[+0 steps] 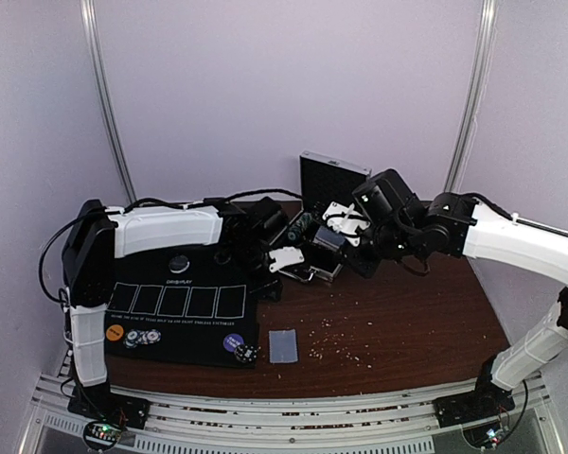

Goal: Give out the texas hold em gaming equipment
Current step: Pick up the poker card from the face-down deck piles.

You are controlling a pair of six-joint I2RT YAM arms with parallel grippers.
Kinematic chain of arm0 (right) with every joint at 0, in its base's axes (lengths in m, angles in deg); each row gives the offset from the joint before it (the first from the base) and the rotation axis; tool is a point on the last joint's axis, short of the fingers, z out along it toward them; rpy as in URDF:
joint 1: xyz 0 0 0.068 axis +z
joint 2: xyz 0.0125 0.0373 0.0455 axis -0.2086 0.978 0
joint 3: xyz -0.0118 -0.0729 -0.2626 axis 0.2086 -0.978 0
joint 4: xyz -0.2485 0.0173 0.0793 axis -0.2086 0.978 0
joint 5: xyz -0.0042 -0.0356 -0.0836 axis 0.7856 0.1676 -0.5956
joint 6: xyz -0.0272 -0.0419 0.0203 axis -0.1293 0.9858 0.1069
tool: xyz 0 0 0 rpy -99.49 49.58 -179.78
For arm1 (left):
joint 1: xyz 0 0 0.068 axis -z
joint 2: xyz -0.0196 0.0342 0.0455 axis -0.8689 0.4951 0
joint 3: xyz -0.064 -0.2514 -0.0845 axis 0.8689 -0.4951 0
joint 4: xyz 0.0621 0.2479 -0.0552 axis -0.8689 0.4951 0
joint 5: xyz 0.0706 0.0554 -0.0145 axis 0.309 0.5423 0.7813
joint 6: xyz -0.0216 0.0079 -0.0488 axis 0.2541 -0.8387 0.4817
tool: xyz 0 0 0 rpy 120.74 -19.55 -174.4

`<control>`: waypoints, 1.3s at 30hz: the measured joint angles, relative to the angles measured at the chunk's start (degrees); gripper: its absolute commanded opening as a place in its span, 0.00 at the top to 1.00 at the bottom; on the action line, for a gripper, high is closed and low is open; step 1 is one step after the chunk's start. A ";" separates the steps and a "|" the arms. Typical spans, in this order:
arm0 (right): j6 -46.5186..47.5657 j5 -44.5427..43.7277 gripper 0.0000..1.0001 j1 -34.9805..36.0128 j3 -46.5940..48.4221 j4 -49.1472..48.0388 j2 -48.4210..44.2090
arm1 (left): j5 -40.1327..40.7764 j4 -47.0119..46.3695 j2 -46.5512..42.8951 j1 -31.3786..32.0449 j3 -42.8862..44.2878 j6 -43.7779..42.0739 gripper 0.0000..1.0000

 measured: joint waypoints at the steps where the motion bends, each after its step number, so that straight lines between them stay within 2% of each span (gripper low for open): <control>1: -0.11 0.13 0.59 0.00 0.26 0.02 -0.20 | 0.22 -0.11 -0.17 -1.03 0.00 1.14 0.56; 8: -0.17 0.52 0.59 0.11 0.57 -0.07 -0.59 | 0.87 -2.86 -4.11 -11.80 -0.79 13.27 0.44; 10: -0.15 0.70 0.59 0.42 0.76 -0.07 -0.20 | -0.46 -5.22 -7.26 -14.60 -2.40 16.35 0.36; 13: -0.15 1.01 0.59 0.83 1.84 -0.39 1.46 | -7.04 -11.52 -14.73 -17.25 -6.69 21.09 0.29; 17: -0.11 1.86 0.59 2.25 2.93 -1.46 4.20 | -19.74 -23.61 -23.63 -16.65 -12.37 28.63 0.23; 20: -0.07 2.91 0.59 3.28 3.78 -2.89 6.43 | -28.35 -31.54 -25.68 -15.28 -15.19 34.14 0.18; 23: 0.11 3.85 0.59 4.11 5.03 -3.89 8.39 | -32.87 -34.91 -24.63 -14.53 -17.03 37.24 0.13; 28: 0.57 4.90 0.59 5.09 7.93 -5.27 11.85 | -36.48 -35.65 -22.14 -14.08 -18.32 40.02 0.15; 39: 1.64 5.79 0.59 5.55 9.88 -5.66 14.32 | -38.05 -37.51 -22.14 -14.16 -18.56 41.13 0.21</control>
